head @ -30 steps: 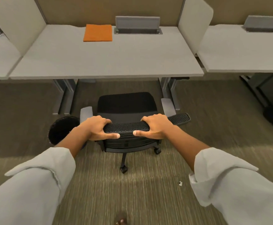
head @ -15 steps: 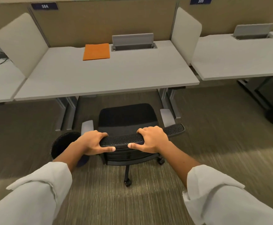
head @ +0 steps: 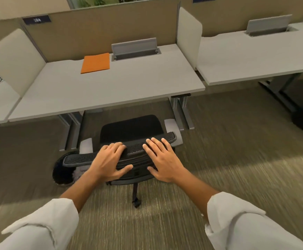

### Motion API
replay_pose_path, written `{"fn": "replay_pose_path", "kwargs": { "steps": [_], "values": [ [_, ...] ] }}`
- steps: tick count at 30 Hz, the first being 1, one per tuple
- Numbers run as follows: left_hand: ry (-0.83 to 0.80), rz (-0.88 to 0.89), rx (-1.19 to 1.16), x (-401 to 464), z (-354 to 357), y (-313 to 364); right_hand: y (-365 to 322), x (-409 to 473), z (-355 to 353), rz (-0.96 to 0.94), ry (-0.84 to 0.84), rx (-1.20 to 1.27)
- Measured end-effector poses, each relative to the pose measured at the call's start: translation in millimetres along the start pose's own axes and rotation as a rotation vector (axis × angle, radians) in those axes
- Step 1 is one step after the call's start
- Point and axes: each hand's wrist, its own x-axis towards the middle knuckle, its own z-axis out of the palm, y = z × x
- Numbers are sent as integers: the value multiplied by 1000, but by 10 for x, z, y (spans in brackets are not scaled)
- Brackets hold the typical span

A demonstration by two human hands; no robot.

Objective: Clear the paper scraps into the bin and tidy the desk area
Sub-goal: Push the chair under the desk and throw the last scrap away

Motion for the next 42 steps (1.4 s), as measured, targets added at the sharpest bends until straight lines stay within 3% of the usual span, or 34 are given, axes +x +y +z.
{"fn": "replay_pose_path", "kwargs": {
  "steps": [3,6,9,15,21,27,35,42],
  "values": [
    [89,145,-48,390,111,807,265,-342,-114,-32,-43,-24],
    [80,309,-94,726,282,1572,596,-766,-183,47,-149,-30],
    [-62,348,-98,875,522,2070,875,-1298,-114,194,-285,-30],
    [-444,230,-105,919,1204,2550,1220,-2244,388,643,-485,88],
    [-769,224,-162,677,2563,2790,1396,-2964,1473,1072,-608,312],
    [-931,197,-215,417,4278,2997,1558,-3565,2906,1244,-666,407],
    [-884,106,-304,381,6864,3273,1966,-4201,5030,1318,-602,436],
    [-809,149,-393,592,8278,3993,2096,-4581,6322,1305,-434,439]
  ]
}}
